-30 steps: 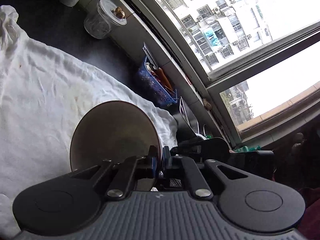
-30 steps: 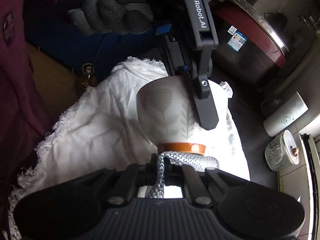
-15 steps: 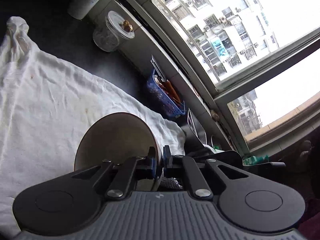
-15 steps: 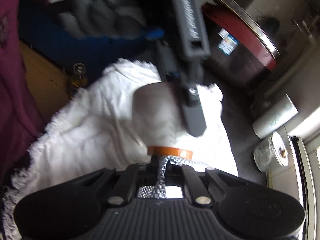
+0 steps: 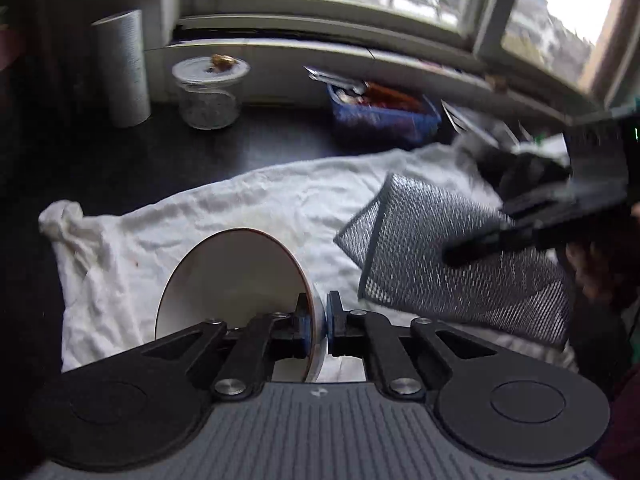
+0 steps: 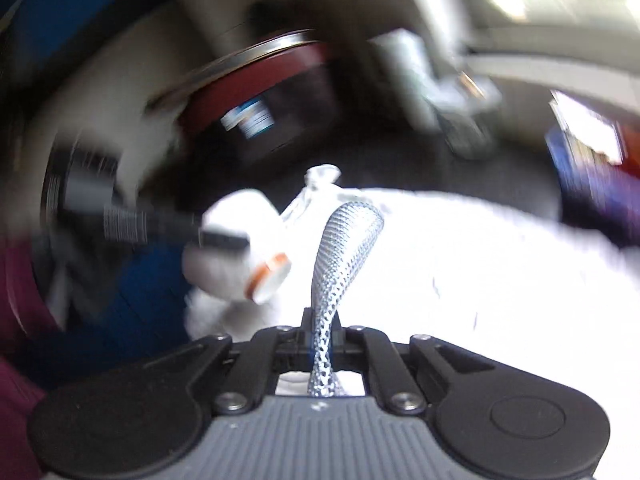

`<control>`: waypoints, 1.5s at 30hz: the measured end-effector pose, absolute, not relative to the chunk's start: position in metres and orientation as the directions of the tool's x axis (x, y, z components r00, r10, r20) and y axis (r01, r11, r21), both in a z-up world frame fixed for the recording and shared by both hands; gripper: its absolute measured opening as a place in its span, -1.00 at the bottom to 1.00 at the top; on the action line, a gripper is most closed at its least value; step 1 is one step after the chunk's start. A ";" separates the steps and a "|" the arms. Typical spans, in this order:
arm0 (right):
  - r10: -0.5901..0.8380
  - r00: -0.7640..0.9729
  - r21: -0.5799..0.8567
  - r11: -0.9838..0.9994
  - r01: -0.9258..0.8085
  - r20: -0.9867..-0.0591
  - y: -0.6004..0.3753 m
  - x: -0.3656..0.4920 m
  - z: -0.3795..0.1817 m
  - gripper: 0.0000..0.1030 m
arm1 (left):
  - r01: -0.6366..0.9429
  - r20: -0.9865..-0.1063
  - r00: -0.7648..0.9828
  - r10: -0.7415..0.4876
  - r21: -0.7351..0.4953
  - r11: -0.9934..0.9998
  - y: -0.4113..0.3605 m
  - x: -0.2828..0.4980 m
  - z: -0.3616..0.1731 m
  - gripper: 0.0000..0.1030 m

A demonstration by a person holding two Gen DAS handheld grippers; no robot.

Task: Clean bowl
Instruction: 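Set the white bowl upright on the cloth and open the left tool, then lower the grey mesh pad onto the cloth beside the bowl with the right tool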

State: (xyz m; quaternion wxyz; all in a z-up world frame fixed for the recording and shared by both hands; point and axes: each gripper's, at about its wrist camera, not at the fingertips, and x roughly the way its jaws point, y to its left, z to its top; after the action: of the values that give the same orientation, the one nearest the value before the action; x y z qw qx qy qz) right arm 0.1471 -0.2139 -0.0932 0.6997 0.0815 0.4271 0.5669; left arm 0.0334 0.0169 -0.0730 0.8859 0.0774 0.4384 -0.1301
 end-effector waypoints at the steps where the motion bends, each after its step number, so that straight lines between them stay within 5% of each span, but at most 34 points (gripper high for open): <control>1: 0.853 0.011 0.603 0.378 -0.702 -0.522 -0.216 0.151 -0.097 -0.91 | 0.332 -0.802 0.583 -0.131 0.088 0.939 0.004 0.034 -0.077 -0.88; 7: 0.772 0.107 0.507 0.509 -0.696 -0.627 -0.218 0.160 -0.100 -0.70 | 0.391 -0.803 0.595 -0.037 0.249 0.886 -0.032 0.035 -0.093 -0.86; 12: 0.680 0.179 0.364 0.574 -0.733 -0.711 -0.212 0.162 -0.100 0.17 | 0.370 -0.800 0.599 -0.043 0.228 0.901 -0.032 0.034 -0.090 -0.68; 15: 0.629 0.269 0.235 0.600 -0.765 -0.730 -0.215 0.154 -0.091 0.31 | 0.326 -0.788 0.612 -0.071 0.169 0.930 -0.026 0.031 -0.081 -0.44; 21: 0.620 0.362 -0.025 0.484 -0.875 -0.696 -0.209 0.111 -0.060 0.46 | 0.197 -0.752 0.653 -0.092 0.050 0.979 -0.012 0.014 -0.054 -0.40; 36: 0.468 0.479 -0.349 0.340 -0.873 -0.743 -0.186 0.064 -0.090 0.08 | 0.073 -0.738 0.669 -0.087 -0.052 0.996 -0.008 -0.034 -0.042 -0.29; 45: 0.488 0.429 -0.207 0.443 -0.872 -0.760 -0.212 0.086 -0.068 0.10 | 0.060 -0.736 0.672 -0.089 -0.066 0.996 -0.009 -0.041 -0.042 -0.26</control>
State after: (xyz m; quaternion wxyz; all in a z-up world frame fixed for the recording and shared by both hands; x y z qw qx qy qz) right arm 0.0858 -0.2116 -0.0684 0.7886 -0.3041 0.3159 0.4311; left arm -0.0410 -0.0088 -0.0424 0.9140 -0.0182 0.4032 -0.0408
